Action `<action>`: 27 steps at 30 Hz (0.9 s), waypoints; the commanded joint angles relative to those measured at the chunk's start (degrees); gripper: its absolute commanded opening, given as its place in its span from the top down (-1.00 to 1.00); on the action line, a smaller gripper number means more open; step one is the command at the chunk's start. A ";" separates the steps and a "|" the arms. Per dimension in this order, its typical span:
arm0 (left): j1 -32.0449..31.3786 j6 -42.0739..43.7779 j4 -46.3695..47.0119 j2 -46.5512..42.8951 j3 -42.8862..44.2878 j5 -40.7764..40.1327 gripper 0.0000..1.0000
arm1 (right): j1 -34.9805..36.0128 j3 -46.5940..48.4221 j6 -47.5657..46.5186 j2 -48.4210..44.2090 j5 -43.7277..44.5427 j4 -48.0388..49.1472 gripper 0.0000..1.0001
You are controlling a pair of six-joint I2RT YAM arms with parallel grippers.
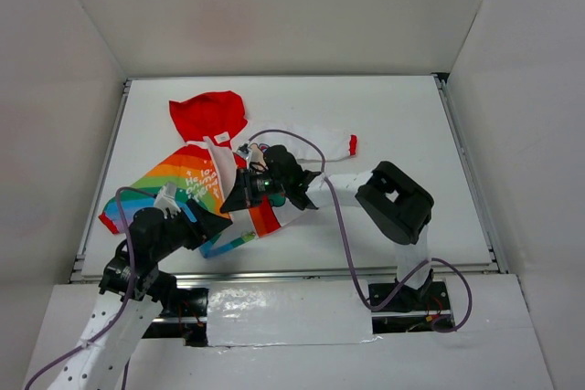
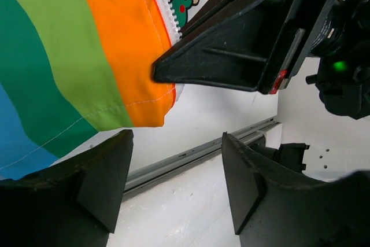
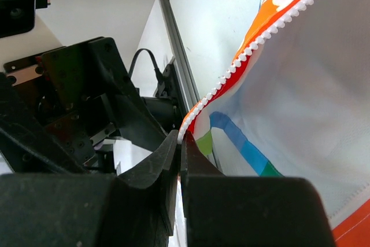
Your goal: Zip up the jacket
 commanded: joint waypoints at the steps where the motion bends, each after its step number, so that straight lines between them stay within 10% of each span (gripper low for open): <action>1: 0.28 -0.45 3.73 0.89 1.03 0.13 -0.44 | 0.81 -0.86 -0.87 -4.17 2.41 0.21 1.00; 27: 0.28 3.42 10.85 4.42 -3.10 -1.10 0.17 | 1.86 0.19 2.47 -2.41 0.31 1.62 1.00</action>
